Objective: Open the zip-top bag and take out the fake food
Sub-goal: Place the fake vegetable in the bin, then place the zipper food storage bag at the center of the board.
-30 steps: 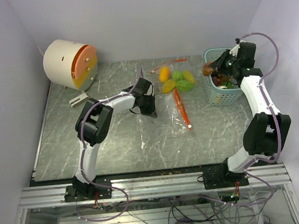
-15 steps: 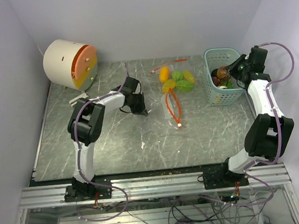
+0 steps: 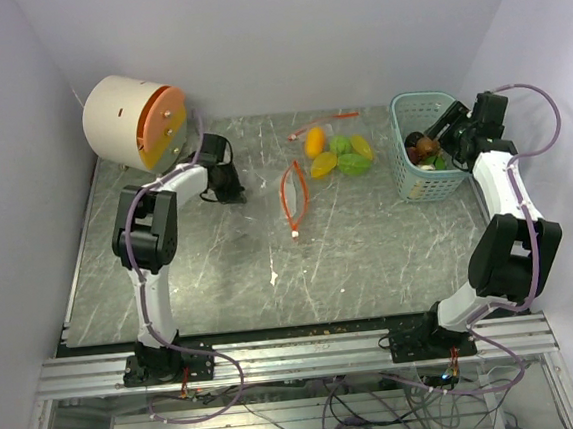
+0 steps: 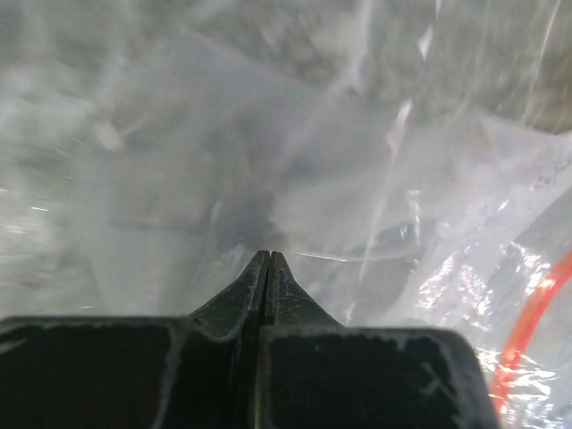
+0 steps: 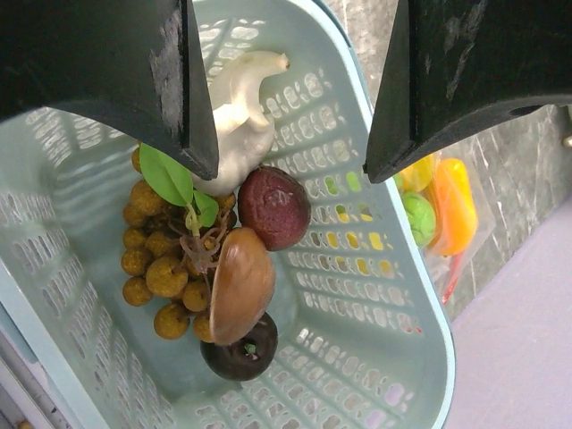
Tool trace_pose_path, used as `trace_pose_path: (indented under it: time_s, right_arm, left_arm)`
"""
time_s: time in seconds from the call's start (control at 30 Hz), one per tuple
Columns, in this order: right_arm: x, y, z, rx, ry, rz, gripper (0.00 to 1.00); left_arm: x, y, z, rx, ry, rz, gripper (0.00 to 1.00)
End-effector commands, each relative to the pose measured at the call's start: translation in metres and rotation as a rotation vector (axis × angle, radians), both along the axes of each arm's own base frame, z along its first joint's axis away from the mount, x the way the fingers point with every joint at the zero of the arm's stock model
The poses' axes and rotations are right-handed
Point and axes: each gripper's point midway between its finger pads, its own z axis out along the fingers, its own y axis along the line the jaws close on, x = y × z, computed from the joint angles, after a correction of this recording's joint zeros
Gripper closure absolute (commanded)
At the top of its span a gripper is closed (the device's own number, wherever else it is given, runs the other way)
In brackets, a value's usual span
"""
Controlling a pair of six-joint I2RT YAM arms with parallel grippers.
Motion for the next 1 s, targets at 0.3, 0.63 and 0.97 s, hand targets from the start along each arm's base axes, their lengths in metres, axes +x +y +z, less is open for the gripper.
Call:
trace_pose_path:
  time_s: [0.3,0.63,0.97]
  right_arm:
    - [0.024,0.089,0.057,-0.351,-0.091,0.275,0.34]
    - [0.070,0.167,-0.011,-0.441,0.064,0.458,0.22]
    - [0.097,0.190,-0.103,-0.398,0.244,0.507,0.17]
  left_arm:
    - [0.075,0.058,0.065,-0.043,-0.144,0.230,0.93]
    - [0.026,0.015,0.134,-0.119,-0.257,0.071,0.56]
    - [-0.037,-0.044,0.140,-0.047,-0.254,-0.136,0.27]
